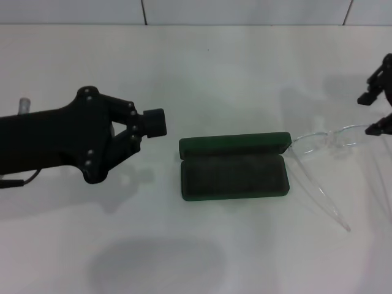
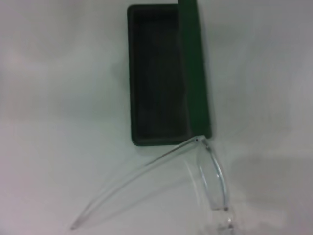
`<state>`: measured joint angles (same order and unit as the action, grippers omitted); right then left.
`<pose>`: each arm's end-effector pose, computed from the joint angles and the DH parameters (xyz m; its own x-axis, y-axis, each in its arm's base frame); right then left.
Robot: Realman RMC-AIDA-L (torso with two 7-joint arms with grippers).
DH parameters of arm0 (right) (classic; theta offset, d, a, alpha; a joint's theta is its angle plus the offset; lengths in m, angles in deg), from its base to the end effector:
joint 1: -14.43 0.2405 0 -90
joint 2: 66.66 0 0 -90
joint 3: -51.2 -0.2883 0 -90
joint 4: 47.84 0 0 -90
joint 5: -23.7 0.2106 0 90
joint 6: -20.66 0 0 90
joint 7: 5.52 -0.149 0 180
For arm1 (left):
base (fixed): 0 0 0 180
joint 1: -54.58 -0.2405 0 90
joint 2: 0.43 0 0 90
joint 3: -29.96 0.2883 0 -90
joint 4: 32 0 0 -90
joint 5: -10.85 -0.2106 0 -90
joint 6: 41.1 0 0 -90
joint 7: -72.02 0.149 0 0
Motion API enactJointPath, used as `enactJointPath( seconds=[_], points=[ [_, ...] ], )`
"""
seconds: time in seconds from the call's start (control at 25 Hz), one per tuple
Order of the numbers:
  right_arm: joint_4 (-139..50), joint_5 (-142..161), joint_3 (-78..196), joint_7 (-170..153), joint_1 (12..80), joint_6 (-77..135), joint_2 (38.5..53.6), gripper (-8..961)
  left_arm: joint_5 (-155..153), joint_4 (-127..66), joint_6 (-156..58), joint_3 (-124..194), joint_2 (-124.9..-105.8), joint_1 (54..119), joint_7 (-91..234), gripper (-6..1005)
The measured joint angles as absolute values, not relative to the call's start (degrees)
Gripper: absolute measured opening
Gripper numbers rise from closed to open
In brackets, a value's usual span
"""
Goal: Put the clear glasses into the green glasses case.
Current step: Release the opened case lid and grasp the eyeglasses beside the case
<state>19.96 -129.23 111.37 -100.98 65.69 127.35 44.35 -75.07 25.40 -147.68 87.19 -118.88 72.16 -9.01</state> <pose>0.1757 0.4194 0.0695 0.8746 0.0342 0.4836 0.0901 -0.9916 -0.0929 -0.2315 0.2839 0.0288 0.7017 0.0682 0.7092 0.1490 -0.9875 -0.0524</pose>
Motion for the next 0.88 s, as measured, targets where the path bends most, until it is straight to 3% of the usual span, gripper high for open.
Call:
enactJointPath(
  seconds=[0.64,0.88],
  points=[
    [5.6,-132.7,121.5,-94.6,69.1,111.4,48.31,538,-74.9,21.8,-146.9,87.0,-119.57,72.0,-4.9,29],
    [3.3,-133.1,121.6,-94.1,69.9,109.4,48.71,534,-75.3,18.6,-146.8,85.2,-119.56,72.5,-2.8,29]
  ],
)
